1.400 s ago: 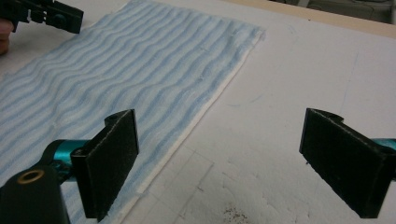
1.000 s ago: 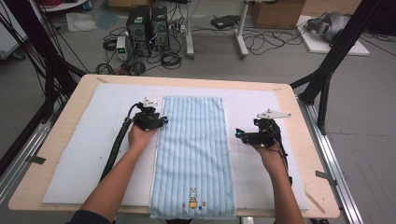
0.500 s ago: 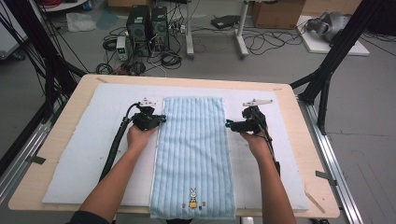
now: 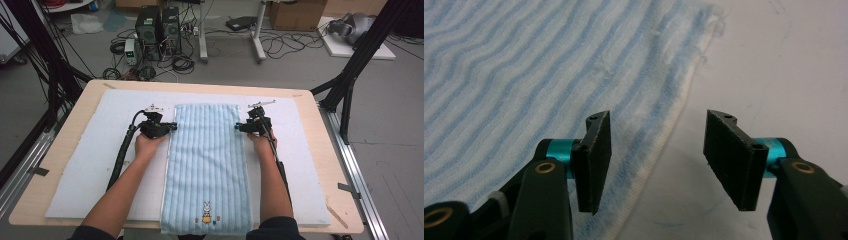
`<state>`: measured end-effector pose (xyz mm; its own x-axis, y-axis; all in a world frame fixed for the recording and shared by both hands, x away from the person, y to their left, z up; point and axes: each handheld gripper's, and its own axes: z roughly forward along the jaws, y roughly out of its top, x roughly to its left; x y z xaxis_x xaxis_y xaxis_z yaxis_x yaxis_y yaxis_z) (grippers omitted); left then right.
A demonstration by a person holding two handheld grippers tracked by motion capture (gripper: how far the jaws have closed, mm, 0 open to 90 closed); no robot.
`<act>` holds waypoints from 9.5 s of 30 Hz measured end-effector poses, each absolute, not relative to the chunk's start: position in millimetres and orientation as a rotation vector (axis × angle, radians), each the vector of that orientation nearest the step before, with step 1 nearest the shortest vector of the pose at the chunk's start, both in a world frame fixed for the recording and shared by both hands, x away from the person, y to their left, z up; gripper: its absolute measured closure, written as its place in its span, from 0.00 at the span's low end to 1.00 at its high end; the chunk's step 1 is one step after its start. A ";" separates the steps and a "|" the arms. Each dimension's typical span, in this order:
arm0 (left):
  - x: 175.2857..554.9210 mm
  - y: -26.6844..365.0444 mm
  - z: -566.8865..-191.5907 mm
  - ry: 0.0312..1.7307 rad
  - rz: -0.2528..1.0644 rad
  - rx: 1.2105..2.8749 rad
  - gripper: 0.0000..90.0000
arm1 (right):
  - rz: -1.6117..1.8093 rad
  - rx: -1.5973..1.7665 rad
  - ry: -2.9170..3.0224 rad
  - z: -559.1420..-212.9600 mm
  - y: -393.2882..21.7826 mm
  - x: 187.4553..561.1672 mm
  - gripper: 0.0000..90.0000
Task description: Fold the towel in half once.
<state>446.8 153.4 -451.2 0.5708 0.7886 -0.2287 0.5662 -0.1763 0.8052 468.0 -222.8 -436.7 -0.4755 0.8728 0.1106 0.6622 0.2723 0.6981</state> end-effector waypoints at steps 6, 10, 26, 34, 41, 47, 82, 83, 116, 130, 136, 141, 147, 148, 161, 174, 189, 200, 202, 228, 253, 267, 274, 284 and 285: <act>447.3 154.2 -451.1 1.110 0.292 1.857 0.97 | 0.978 1.368 2.282 -440.5 -213.2 471.0 0.62; 448.8 156.3 -450.8 1.126 0.280 1.837 0.97 | 0.916 1.304 2.360 -435.6 -203.3 473.7 0.89; 465.4 165.8 -425.0 1.126 0.234 1.720 0.97 | 1.052 1.268 2.248 -413.2 -207.6 472.7 0.97; 450.9 167.8 -415.3 1.072 0.202 1.706 0.97 | 1.136 1.234 2.252 -407.9 -213.6 454.6 0.97; 428.2 168.8 -405.0 1.011 0.203 1.710 0.97 | 1.214 1.205 2.249 -399.5 -223.4 429.7 0.97; 408.1 172.6 -407.4 0.988 0.175 1.667 0.97 | 1.231 1.172 2.244 -398.0 -226.0 405.5 0.97; 318.2 177.4 -450.6 0.928 0.146 1.804 0.92 | 1.293 1.135 2.254 -429.8 -230.3 303.8 0.96; 318.9 177.8 -450.7 0.946 0.156 1.797 0.86 | 1.296 1.136 2.246 -429.6 -230.0 304.1 0.95; 416.7 148.8 -450.9 1.117 0.261 1.897 0.57 | 1.276 1.246 2.090 -406.3 -251.9 316.5 0.44; 409.0 149.0 -443.6 1.008 0.313 1.934 0.95 | 1.256 1.286 2.088 -405.9 -248.5 331.0 0.36; 404.8 154.8 -430.5 0.981 0.285 1.853 0.95 | 1.198 1.322 2.135 -410.4 -239.9 352.9 0.39; 403.3 158.5 -426.9 0.981 0.262 1.835 0.95 | 1.136 1.361 2.202 -417.1 -229.8 379.7 0.49; 402.7 159.7 -425.6 0.983 0.256 1.835 0.95 | 1.021 1.408 2.295 -428.1 -215.8 405.7 0.55; 402.8 159.7 -425.6 0.982 0.257 1.834 0.95 | 1.013 1.415 2.304 -430.5 -215.1 407.9 0.58; 397.8 165.3 -420.8 0.975 0.248 1.815 0.95 | 1.006 1.285 2.333 -427.2 -205.7 401.1 0.93; 361.4 175.9 -403.2 0.908 0.202 1.739 0.95 | 1.231 1.140 2.245 -392.5 -215.3 351.9 0.93; 291.7 187.5 -404.7 0.890 0.172 1.701 0.94 | 1.321 1.119 2.213 -397.6 -222.4 277.2 0.93; 238.6 191.2 -421.7 0.860 0.132 1.711 0.94 | 1.345 1.095 2.209 -403.4 -226.0 225.8 0.93; 233.4 191.3 -425.0 0.859 0.130 1.714 0.94 | 1.334 1.083 2.215 -406.5 -225.5 218.4 0.93; 254.4 204.2 -429.8 0.957 0.168 1.649 0.52 | 1.369 1.137 2.136 -421.3 -236.6 207.0 0.57; 362.9 177.5 -437.5 1.044 0.186 1.727 0.44 | 1.129 1.267 2.197 -429.8 -227.3 324.9 0.61; 383.2 161.6 -452.3 1.152 0.225 1.854 0.51 | 1.067 1.343 2.277 -444.5 -220.5 363.1 0.72; 377.4 155.3 -451.1 1.100 0.363 1.951 0.68 | 1.087 1.328 2.299 -445.5 -220.3 363.1 0.87; 379.2 158.8 -450.7 1.060 0.305 1.933 0.98 | 1.055 1.255 2.298 -443.0 -214.5 360.8 0.94; 380.4 160.1 -450.3 1.062 0.300 1.916 0.98 | 1.058 1.246 2.287 -442.1 -214.1 361.1 0.94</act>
<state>380.4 160.1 -450.3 0.6018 0.7738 -0.1975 0.5561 -0.2285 0.7991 361.1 -214.1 -442.1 -0.5635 0.8239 0.0610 0.5796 0.3417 0.7398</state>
